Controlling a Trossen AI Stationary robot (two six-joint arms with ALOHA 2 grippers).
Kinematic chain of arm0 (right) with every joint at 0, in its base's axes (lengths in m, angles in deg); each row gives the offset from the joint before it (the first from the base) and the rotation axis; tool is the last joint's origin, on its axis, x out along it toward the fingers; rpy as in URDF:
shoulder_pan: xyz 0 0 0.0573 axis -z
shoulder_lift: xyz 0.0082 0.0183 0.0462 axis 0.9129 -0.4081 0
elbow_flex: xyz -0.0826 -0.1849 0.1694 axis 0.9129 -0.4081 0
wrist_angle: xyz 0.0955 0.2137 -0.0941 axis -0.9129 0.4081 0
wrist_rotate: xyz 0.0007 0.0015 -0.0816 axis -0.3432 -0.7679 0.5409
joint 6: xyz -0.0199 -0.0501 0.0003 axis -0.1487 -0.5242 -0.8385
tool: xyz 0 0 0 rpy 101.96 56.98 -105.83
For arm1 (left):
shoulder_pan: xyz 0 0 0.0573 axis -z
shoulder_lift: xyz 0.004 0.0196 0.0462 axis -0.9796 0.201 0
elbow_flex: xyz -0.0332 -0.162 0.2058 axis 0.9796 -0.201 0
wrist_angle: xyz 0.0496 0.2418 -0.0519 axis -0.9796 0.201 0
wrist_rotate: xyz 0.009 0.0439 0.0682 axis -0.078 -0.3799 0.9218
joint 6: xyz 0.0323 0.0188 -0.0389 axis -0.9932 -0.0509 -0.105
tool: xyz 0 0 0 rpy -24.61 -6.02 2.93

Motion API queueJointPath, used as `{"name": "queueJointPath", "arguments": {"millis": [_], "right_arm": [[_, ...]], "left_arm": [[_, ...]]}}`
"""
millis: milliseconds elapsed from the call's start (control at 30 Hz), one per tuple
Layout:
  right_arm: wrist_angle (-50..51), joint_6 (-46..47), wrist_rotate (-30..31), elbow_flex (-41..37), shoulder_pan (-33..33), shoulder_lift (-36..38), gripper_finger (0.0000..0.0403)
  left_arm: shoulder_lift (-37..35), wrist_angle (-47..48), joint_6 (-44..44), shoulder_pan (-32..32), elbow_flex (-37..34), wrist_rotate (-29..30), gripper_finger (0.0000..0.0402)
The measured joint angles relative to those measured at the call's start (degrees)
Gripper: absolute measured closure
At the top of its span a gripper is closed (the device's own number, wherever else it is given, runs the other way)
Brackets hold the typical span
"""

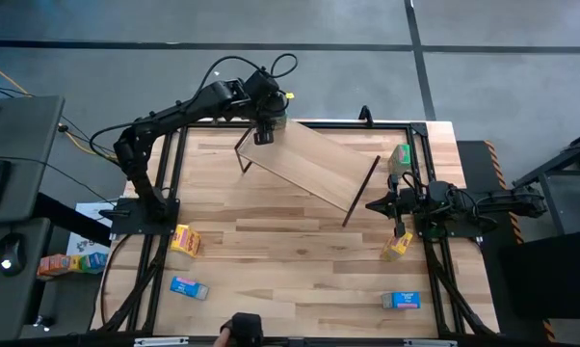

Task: Stack cereal on shelf
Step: Put the left green cereal box on the shelf

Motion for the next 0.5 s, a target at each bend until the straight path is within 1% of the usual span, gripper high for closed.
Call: {"name": "queueJointPath", "arguments": {"millis": [300,500], "right_arm": [[0.0,0.0,0.0,0.0,0.0,0.0,0.0403],[0.0,-0.1,0.0,0.0,0.0,0.0,0.0403]], "left_arm": [[-3.0,-0.9,-0.3,0.0,0.0,2.1,0.0188],[-6.0,-3.5,0.0,0.0,0.0,2.9,0.0188]]}}
